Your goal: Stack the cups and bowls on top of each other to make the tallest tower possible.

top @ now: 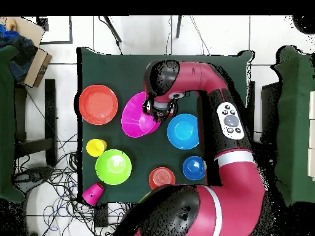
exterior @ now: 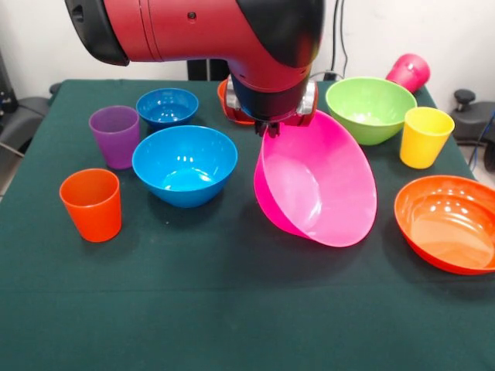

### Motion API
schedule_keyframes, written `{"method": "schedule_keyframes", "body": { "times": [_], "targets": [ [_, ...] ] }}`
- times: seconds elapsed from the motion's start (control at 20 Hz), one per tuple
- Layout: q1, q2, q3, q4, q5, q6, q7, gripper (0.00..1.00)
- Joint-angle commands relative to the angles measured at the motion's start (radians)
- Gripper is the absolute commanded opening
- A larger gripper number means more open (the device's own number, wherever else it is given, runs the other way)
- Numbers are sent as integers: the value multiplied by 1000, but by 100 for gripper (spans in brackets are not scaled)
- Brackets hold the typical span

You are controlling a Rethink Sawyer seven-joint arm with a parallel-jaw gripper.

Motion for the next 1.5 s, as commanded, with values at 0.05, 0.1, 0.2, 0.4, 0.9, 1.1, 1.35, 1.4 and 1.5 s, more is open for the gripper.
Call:
{"method": "schedule_keyframes", "body": {
  "times": [0.05, 0.1, 0.2, 0.4, 0.9, 1.1, 1.35, 1.4, 1.5],
  "targets": [
    [23, -13, 42, -20, -31, 114, -209, 0],
    [23, -14, 42, -21, -30, 117, -206, 0],
    [26, -8, 43, -34, -30, 129, -204, 0],
    [31, 15, 47, -77, -40, 148, -214, 0],
    [40, 52, 60, -161, -60, 183, -245, 0],
    [42, 56, 58, -166, -58, 182, -244, 0],
    [50, 74, 60, -209, -62, 213, -250, 0],
    [51, 75, 60, -212, -61, 215, -250, 0],
    [55, 81, 62, -230, -62, 229, -252, 0]
  ]
}}
